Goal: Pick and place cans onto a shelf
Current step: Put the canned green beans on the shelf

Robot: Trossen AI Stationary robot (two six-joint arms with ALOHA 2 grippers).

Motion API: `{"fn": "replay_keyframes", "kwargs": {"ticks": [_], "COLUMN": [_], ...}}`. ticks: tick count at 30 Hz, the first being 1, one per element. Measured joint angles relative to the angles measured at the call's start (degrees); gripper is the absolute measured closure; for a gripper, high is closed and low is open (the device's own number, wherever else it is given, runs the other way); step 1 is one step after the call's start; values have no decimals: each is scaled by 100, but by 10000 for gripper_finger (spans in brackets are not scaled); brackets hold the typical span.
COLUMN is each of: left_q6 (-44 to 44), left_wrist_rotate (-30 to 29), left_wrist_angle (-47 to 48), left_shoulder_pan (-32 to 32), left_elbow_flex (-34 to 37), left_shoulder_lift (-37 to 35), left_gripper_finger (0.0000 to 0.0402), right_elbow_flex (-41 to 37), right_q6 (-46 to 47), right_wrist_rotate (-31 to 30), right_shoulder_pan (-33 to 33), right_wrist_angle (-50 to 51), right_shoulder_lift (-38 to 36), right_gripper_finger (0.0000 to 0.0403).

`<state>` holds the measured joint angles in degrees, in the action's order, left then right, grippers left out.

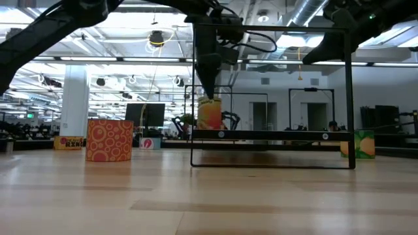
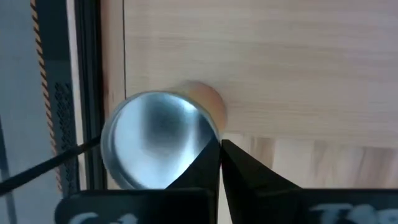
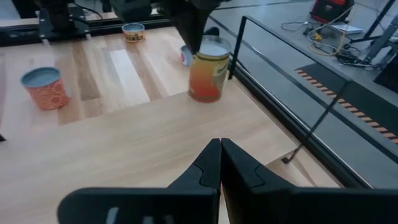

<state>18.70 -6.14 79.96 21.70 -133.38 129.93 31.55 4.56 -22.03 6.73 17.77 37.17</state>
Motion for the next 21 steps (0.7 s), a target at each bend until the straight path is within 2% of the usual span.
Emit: {"fn": "replay_keyframes", "kwargs": {"ticks": [21], "left_q6": [210], "left_wrist_rotate": [-100], "left_wrist_angle": [-611], "left_shoulder_pan": [-209], "left_elbow_flex": [0], "left_shoulder_lift": [-9], "left_gripper_finger": [401], "right_elbow_flex": [0], "right_q6": [4], "right_wrist_rotate": [-39], "right_shoulder_pan": [-620], "right_wrist_angle": [-21], "right_shoulder_lift": [0], "right_gripper_finger": [375]}}
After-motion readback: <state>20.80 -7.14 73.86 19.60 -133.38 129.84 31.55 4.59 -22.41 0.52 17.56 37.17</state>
